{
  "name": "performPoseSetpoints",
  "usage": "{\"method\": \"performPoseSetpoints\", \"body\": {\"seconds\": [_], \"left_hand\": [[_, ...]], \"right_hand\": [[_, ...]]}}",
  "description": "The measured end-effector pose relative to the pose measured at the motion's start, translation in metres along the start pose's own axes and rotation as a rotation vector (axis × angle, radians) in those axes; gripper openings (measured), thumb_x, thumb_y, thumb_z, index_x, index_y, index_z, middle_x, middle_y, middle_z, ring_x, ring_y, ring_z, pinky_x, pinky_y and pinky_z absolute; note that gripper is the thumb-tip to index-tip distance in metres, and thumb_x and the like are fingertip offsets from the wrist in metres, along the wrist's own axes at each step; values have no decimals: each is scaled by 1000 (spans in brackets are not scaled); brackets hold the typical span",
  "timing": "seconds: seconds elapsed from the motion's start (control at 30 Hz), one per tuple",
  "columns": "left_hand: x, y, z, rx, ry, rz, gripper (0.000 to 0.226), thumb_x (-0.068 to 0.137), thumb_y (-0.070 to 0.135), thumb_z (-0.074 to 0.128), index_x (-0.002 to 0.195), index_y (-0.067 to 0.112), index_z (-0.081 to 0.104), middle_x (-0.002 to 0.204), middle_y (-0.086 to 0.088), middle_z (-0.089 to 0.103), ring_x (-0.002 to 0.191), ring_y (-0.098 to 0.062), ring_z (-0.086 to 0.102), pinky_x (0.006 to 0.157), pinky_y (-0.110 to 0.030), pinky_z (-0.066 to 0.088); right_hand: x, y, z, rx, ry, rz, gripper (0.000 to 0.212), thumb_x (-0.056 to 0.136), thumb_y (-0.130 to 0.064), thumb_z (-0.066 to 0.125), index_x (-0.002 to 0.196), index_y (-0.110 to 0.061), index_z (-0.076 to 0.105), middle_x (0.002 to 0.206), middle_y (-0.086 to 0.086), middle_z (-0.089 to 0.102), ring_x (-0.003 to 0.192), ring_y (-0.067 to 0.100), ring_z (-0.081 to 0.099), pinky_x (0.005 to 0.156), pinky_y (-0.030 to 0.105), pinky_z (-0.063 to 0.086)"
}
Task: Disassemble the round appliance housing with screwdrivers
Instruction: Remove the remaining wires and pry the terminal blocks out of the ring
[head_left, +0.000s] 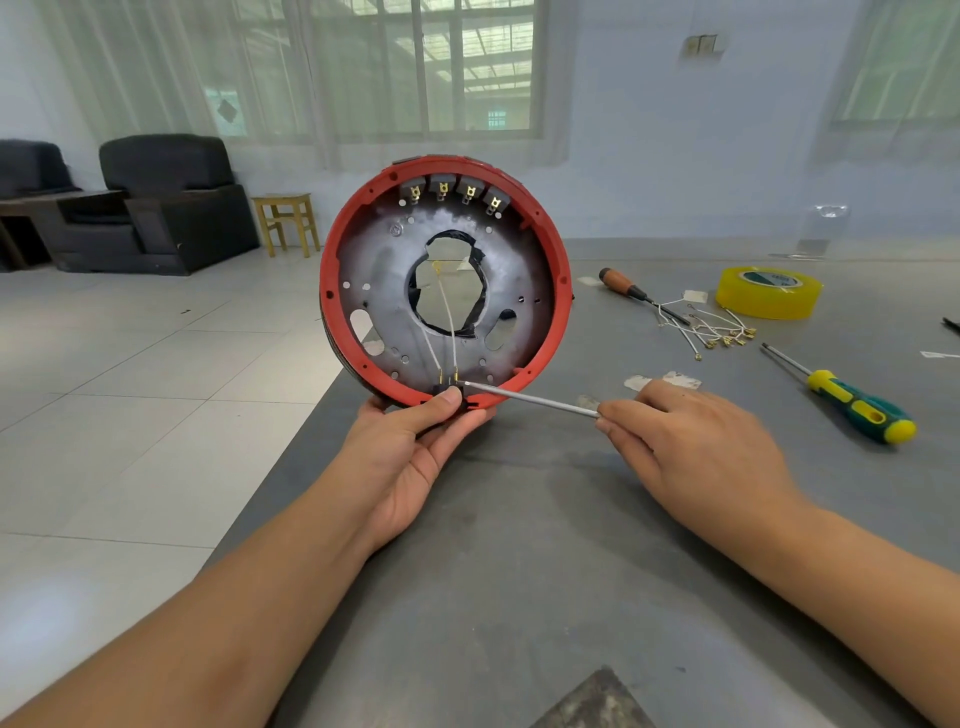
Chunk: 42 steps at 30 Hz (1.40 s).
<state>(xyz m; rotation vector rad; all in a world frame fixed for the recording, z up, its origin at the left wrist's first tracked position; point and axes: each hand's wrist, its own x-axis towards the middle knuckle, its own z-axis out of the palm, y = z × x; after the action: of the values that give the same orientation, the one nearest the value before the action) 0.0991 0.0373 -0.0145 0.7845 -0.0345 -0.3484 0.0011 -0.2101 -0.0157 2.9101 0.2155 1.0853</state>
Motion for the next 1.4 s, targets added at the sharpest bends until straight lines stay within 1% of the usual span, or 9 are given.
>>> {"method": "performPoseSetpoints", "body": {"seconds": [0.17,0.33,0.47,0.6,0.67,0.77,0.9,1.13,1.4], "left_hand": [[-3,-5,5,-14,-8,4,47,93,-13,63,139,-9,55,122,-26,74,106,-50,74,73,-33,66],[-1,-1,1,-15,-3,7,48,94,-13,63,141,-8,54,127,-26,72,111,-49,72,74,-33,66],[2,5,-4,7,-10,-11,55,91,-13,64,144,-4,50,124,-27,73,107,-49,74,73,-36,66],[0,8,-4,61,-71,-47,77,75,-9,72,147,1,45,122,-28,74,109,-48,73,77,-43,66],[-1,8,-4,85,-99,-59,79,73,-8,72,147,3,45,121,-29,73,109,-49,73,80,-46,66],[-1,8,-5,96,-119,-70,78,74,-8,71,147,4,45,122,-29,73,109,-48,73,81,-47,66],[-1,7,-5,89,-120,-65,77,75,-8,71,147,1,46,124,-28,72,111,-48,73,87,-49,64],[-1,8,-5,44,-97,-42,68,77,-6,70,143,-6,51,123,-25,74,107,-43,76,77,-39,66],[0,7,-6,54,-107,-42,68,78,-5,70,143,-4,51,123,-25,74,108,-43,75,77,-38,66]], "right_hand": [[0,-9,1,25,-3,40,37,103,-47,40,102,-28,72,81,0,59,64,30,58,51,28,32],[2,0,-8,-11,-8,22,38,103,-44,40,104,-27,74,84,2,62,69,32,60,55,33,45],[4,6,-15,-122,17,-7,28,101,-39,50,100,-23,73,82,4,61,67,32,58,57,35,44],[6,7,-16,-206,47,-35,21,101,-35,55,99,-23,72,83,5,62,67,32,57,65,35,32],[6,7,-17,-219,52,-47,17,101,-35,58,100,-24,72,83,5,62,67,33,58,68,36,31],[6,7,-18,-205,31,-38,14,99,-35,62,99,-24,71,82,5,60,63,32,55,61,34,32],[5,4,-20,-193,4,-29,11,96,-35,66,99,-25,71,79,5,58,58,32,54,54,29,26],[8,-4,-23,-233,0,-56,9,91,-26,77,93,-22,69,73,6,56,54,32,52,52,28,24],[11,-3,-26,-295,-25,-67,19,84,-15,82,95,-22,68,74,6,59,56,30,50,55,30,25]]}}
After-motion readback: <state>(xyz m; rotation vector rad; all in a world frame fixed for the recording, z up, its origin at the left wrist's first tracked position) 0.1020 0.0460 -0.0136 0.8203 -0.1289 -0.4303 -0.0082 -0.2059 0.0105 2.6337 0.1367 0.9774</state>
